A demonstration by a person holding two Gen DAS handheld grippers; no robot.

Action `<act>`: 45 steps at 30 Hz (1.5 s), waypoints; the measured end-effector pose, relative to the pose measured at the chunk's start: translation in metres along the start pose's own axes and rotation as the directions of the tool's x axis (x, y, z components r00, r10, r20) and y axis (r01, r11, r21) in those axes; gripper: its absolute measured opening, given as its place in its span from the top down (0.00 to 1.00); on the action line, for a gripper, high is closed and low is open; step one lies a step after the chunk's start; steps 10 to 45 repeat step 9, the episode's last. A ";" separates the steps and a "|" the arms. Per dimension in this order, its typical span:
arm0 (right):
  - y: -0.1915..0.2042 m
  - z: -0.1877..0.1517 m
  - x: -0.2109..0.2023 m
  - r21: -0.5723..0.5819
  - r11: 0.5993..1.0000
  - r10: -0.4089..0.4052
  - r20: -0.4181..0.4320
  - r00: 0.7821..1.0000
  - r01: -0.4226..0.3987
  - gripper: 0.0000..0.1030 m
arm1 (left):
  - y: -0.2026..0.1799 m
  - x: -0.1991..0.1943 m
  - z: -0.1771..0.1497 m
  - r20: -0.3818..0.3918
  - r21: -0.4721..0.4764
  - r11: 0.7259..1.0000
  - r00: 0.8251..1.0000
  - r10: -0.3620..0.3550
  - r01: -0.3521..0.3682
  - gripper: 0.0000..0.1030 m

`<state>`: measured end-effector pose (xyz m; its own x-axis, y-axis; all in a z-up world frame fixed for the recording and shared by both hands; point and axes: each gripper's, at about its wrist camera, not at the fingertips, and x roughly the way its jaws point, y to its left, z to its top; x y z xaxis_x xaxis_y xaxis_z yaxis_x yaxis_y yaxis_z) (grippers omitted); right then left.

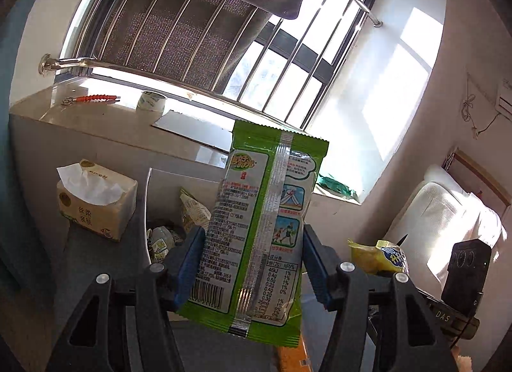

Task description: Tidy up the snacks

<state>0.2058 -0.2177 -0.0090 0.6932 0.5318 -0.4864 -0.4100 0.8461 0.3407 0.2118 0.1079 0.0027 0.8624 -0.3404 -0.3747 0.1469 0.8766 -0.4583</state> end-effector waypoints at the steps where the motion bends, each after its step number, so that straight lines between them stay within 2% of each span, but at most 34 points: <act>1: 0.004 0.014 0.014 -0.009 1.000 -0.025 0.002 1.000 0.025 0.46 | 0.004 0.011 0.007 -0.005 -0.031 1.000 1.000 0.002 -0.002 0.38; 3: 0.009 0.039 0.045 -0.017 0.998 -0.053 -0.007 0.999 0.053 0.46 | 0.011 0.036 0.017 -0.034 -0.084 0.996 0.999 -0.002 0.000 0.38; 7: 0.012 0.070 0.105 -0.031 0.993 -0.114 -0.062 0.991 0.113 0.46 | 0.022 0.077 0.018 -0.088 -0.126 0.989 0.994 0.061 -0.071 0.35; 8: 0.012 0.075 0.117 -0.044 0.991 -0.130 -0.066 0.989 0.127 0.46 | 0.027 0.080 0.017 -0.087 -0.143 0.985 0.992 0.089 -0.101 0.32; 9: 0.012 0.079 0.128 -0.055 0.990 -0.138 -0.078 0.987 0.134 0.45 | 0.033 0.085 0.016 -0.096 -0.157 0.980 0.990 0.105 -0.119 0.25; 45: 0.012 0.079 0.128 -0.055 0.990 -0.138 -0.078 0.987 0.134 0.45 | 0.033 0.085 0.016 -0.096 -0.157 0.980 0.990 0.105 -0.119 0.25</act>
